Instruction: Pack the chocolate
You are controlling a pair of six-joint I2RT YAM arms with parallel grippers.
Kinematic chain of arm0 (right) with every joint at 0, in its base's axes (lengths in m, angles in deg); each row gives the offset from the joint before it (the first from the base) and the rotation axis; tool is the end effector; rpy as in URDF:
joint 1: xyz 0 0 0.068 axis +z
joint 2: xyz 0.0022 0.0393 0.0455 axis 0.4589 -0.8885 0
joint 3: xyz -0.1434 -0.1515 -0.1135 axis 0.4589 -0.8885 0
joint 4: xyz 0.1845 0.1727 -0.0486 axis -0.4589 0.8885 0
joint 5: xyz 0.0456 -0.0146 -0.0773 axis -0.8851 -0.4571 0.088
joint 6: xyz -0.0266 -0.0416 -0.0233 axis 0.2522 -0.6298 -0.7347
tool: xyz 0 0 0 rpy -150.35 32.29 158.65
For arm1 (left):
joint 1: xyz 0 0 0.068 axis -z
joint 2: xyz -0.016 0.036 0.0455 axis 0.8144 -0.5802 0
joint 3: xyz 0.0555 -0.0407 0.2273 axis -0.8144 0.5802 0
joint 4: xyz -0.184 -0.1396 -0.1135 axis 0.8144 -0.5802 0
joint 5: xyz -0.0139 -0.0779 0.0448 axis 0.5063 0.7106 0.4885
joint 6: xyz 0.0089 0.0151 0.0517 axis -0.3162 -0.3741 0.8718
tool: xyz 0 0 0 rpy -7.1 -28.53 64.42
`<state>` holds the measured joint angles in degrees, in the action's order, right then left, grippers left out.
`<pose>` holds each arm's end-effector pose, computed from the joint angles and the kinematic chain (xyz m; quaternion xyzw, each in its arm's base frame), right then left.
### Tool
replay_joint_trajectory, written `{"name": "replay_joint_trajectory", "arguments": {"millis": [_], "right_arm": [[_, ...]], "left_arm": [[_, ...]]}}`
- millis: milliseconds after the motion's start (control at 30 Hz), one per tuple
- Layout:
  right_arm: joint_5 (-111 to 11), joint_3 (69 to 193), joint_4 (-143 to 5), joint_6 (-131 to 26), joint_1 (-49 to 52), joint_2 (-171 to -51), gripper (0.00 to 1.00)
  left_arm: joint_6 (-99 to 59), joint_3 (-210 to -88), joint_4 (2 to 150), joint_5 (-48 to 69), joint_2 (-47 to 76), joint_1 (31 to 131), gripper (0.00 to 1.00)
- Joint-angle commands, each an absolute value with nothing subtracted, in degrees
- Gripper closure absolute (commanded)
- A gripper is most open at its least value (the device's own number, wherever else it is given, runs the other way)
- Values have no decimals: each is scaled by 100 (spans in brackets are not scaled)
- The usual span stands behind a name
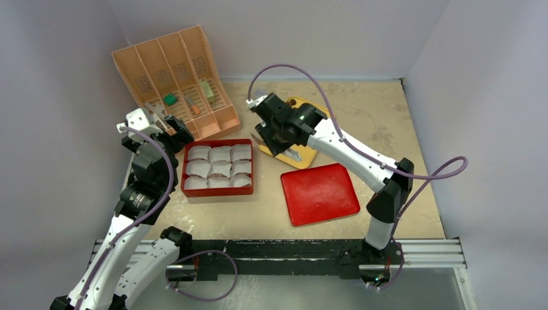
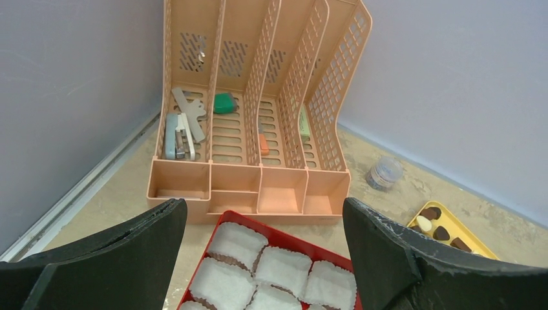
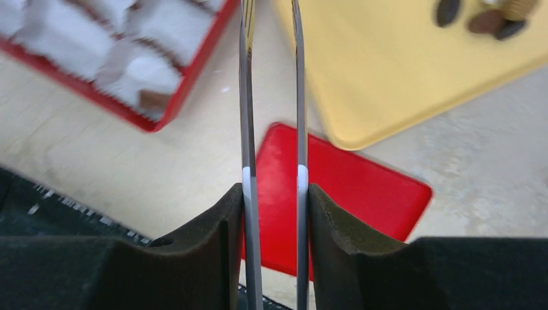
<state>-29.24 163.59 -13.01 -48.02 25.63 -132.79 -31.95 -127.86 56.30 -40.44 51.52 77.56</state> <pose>0.2314 0.2925 0.3324 -0.2968 0.8896 0.0835 0.3370 0.1604 -0.0411 0.3564 -0.2475 0.6864 0.0001 0.6838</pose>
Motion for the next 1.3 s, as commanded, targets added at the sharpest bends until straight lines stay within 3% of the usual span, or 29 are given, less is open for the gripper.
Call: {"name": "replay_joint_trajectory", "arguments": {"millis": [0,267,500,1267], "right_arm": [[-2373,16222,-1584,-5048,1798,-12972,60],[-2323,15330,-2337,-5350,306,-12892,60],[-2451,15579,-2710,-5333,-235,-13297,59],[-3080,15924,-2943,-5464,-602,-14054,56]], "left_arm": [[-3241,-12778,5835,-3903,5189,7774,10],[-3241,-12772,5861,-3652,5148,7774,10],[-3241,-12771,5879,-3546,5138,7774,11],[-3232,-12773,5881,-3508,5127,7774,11]]}}
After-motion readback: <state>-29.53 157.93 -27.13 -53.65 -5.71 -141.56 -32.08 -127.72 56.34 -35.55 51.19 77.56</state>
